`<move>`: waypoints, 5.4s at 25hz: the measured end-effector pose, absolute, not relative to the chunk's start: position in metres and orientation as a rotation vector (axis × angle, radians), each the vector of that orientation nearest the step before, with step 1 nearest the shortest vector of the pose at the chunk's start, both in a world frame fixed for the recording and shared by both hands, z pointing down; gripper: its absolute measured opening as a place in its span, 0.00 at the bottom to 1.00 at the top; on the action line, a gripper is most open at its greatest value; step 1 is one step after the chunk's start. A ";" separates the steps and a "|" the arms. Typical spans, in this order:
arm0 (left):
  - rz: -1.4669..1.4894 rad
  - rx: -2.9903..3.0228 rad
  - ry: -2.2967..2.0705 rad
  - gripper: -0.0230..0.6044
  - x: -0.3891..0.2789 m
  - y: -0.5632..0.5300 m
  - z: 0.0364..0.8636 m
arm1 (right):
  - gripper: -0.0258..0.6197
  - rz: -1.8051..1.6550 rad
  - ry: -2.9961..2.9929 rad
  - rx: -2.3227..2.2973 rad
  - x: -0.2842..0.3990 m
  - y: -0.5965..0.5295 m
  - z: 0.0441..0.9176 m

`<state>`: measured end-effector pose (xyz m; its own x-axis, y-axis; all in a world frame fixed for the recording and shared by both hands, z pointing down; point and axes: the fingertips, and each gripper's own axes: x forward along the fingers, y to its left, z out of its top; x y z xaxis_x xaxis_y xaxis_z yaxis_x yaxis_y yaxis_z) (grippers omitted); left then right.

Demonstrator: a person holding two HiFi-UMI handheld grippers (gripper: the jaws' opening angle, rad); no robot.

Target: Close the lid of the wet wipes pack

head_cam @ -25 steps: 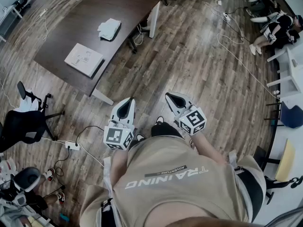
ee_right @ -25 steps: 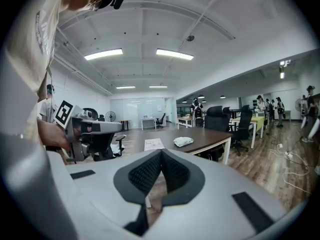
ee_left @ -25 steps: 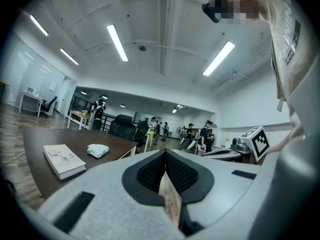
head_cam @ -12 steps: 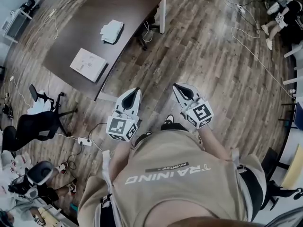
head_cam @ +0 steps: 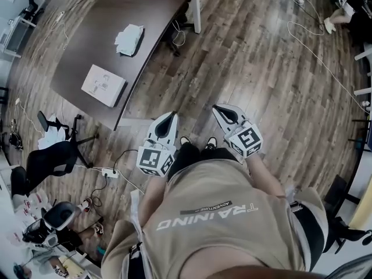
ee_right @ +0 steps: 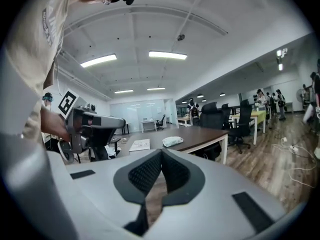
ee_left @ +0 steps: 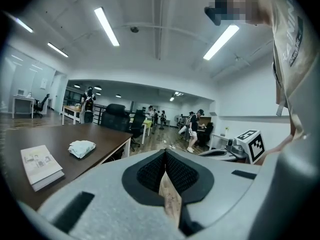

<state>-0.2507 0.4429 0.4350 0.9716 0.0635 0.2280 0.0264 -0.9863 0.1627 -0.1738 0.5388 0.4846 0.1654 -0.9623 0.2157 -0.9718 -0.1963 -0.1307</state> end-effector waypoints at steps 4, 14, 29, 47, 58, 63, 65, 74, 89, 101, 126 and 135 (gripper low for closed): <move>0.374 2.935 0.051 0.04 -0.241 0.425 0.444 | 0.06 0.442 -1.973 2.346 -0.158 0.526 0.493; 0.233 2.907 0.100 0.04 -0.179 0.351 0.434 | 0.06 0.349 -1.953 2.304 -0.123 0.438 0.451; 0.241 2.884 0.141 0.04 -0.144 0.262 0.448 | 0.06 0.388 -1.817 2.333 -0.076 0.344 0.447; 0.308 2.902 -0.084 0.04 -0.072 0.182 0.452 | 0.06 0.398 -2.045 2.183 0.010 0.241 0.470; 0.319 2.795 -0.234 0.04 0.057 0.162 0.451 | 0.06 0.450 -2.227 1.995 0.133 0.213 0.490; 0.370 2.696 -0.320 0.04 0.095 0.153 0.471 | 0.06 0.527 -2.327 1.860 0.176 0.193 0.513; 0.415 2.728 -0.330 0.04 0.100 0.156 0.471 | 0.06 0.538 -2.354 1.820 0.184 0.188 0.518; 0.434 2.610 -0.462 0.04 0.091 0.124 0.502 | 0.06 0.561 -2.415 1.763 0.185 0.163 0.532; 0.315 2.624 -0.479 0.04 0.092 0.038 0.497 | 0.06 0.597 -2.446 1.568 0.149 0.102 0.521; 0.282 2.487 -0.849 0.04 -0.009 -0.037 0.526 | 0.06 0.603 -2.532 1.253 0.081 -0.026 0.533; 0.297 2.098 -1.239 0.04 -0.024 -0.137 0.583 | 0.07 0.731 -2.474 0.602 0.053 -0.191 0.654; 0.296 1.993 -1.288 0.04 -0.037 -0.136 0.602 | 0.19 0.877 -2.389 0.331 0.026 -0.188 0.685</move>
